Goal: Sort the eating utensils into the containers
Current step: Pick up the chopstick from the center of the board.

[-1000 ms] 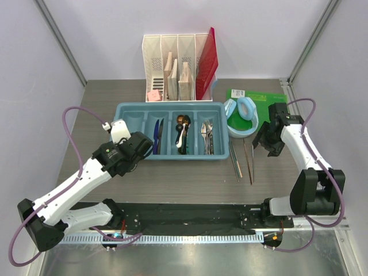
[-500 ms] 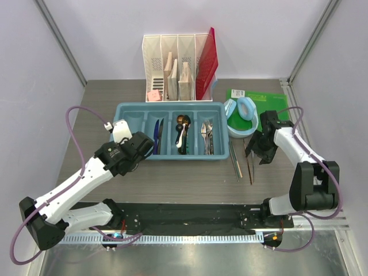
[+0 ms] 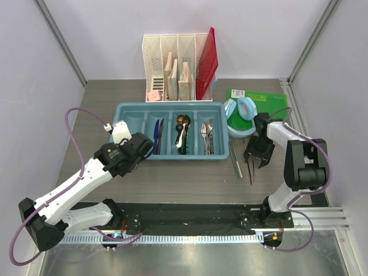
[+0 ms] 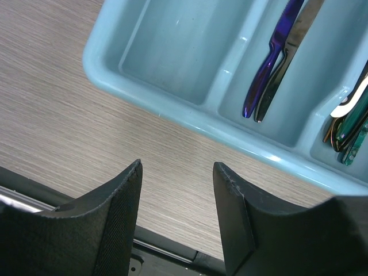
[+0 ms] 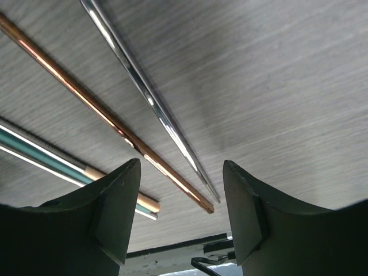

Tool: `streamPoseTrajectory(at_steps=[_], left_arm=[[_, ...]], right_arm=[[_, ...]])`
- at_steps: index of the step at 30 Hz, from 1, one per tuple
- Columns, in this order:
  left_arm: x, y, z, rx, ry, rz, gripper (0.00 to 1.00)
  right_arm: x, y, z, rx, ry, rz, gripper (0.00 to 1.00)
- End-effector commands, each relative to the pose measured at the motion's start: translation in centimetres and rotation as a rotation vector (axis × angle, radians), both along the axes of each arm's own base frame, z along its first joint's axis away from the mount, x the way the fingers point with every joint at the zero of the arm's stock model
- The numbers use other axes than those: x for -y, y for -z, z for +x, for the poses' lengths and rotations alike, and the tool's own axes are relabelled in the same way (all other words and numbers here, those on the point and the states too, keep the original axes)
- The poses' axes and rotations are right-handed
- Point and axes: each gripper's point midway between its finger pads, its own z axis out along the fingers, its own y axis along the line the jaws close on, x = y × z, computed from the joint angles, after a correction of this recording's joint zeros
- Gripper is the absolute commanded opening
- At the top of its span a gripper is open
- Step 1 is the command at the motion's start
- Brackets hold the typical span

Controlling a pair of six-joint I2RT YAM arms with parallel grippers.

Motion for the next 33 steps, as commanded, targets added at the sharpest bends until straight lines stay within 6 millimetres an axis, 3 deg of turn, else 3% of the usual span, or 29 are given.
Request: streamPoseTrajectory(at_steps=[1, 6, 11, 14, 15, 17, 21, 27, 33], left_arm=[[-0.3, -0.1, 0.0, 0.026, -0.022, -0.023, 0.53], [-0.3, 0.0, 0.0, 0.020, -0.024, -0.019, 0.52], [-0.3, 0.2, -0.2, 0.015, -0.022, -0.014, 0.52], [-0.5, 0.1, -0.2, 0.020, -0.024, -0.008, 0.52], [-0.6, -0.1, -0.2, 0.023, -0.025, -0.011, 0.52], [-0.4, -0.2, 0.0, 0.030, -0.014, -0.011, 0.52], [-0.3, -1.0, 0.3, 0.061, -0.003, -0.021, 0.53], [-0.2, -1.1, 0.6, 0.072, 0.001, -0.019, 0.53], [0.2, -1.4, 1.2, 0.071, 0.014, -0.003, 0.54]], right_arm=[[0.3, -0.3, 2.3, 0.047, -0.020, -0.021, 0.62], [0.2, 0.2, 2.4, 0.030, -0.032, -0.029, 0.61], [0.0, 2.4, 0.9, -0.068, -0.026, -0.020, 0.56], [-0.5, 3.0, 0.2, -0.090, -0.022, 0.005, 0.46], [-0.6, 3.1, 0.1, -0.092, -0.019, 0.015, 0.33], [-0.8, 3.2, -0.3, -0.098, -0.013, 0.025, 0.27], [-1.0, 3.2, -0.5, -0.093, -0.007, 0.033, 0.01], [-1.1, 3.5, -2.5, -0.124, -0.005, 0.041, 0.01], [-1.2, -0.4, -3.1, -0.046, -0.006, 0.035, 0.01]])
